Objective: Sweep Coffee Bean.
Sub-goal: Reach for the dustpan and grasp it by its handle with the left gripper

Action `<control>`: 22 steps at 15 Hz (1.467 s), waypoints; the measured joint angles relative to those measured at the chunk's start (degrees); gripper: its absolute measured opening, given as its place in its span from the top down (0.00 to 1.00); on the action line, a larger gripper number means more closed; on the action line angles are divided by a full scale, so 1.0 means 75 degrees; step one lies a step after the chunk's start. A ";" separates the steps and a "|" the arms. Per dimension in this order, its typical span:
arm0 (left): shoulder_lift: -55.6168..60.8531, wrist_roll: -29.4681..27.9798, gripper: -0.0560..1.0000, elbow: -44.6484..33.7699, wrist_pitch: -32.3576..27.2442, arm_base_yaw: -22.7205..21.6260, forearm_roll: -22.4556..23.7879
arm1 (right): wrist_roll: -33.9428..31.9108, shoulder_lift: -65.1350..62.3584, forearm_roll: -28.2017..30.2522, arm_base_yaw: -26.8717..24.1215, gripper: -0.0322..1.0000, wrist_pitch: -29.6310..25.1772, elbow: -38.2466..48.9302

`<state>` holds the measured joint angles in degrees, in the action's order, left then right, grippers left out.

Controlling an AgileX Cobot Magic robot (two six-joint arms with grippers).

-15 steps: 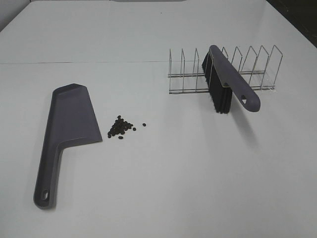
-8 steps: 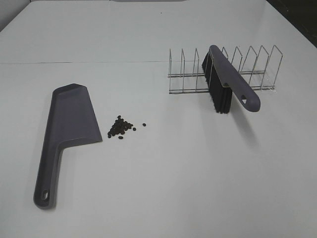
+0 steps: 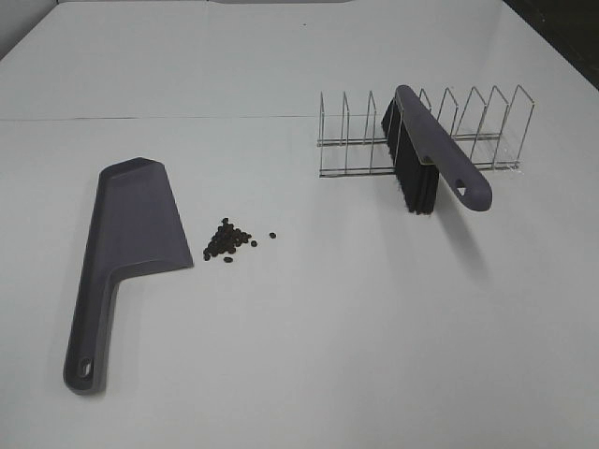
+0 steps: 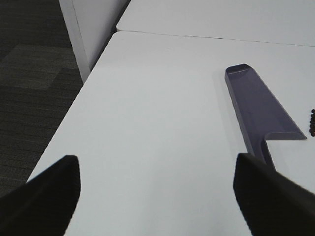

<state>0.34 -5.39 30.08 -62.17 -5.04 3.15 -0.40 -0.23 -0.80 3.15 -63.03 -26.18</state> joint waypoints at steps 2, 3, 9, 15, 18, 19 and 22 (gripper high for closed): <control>0.0000 0.0000 0.21 0.0000 0.0000 0.0000 0.0000 | 0.0000 0.0000 0.0000 0.0000 0.23 0.0000 0.0000; 0.0000 0.0000 0.21 0.0000 0.0000 0.0000 0.0000 | 0.0000 0.0000 0.0000 0.0000 0.23 0.0000 0.0000; -0.0038 0.0000 0.21 0.0000 0.0000 0.0000 0.0000 | 0.0000 0.0000 0.0000 0.0000 0.23 0.0000 0.0000; -0.2345 0.0076 0.21 0.0000 0.0008 0.0000 0.0000 | 0.0000 0.0000 0.0000 0.0000 0.23 0.0000 0.0000; -0.3422 0.0092 0.21 0.0122 0.0092 0.0000 0.0000 | 0.0000 0.0000 0.0000 0.0000 0.23 0.0000 0.0000; -0.3919 0.0092 0.21 0.0260 0.0107 0.0000 0.0000 | 0.0000 0.0000 0.0000 0.0000 0.23 0.0000 0.0000; -0.5355 0.0092 0.21 0.0695 0.0351 0.0000 -0.0023 | 0.0000 0.0000 0.0000 0.0000 0.23 0.0000 0.0000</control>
<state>-39.82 -4.70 35.29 -59.53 -5.04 2.98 -0.40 -0.23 -0.80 3.15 -63.03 -26.18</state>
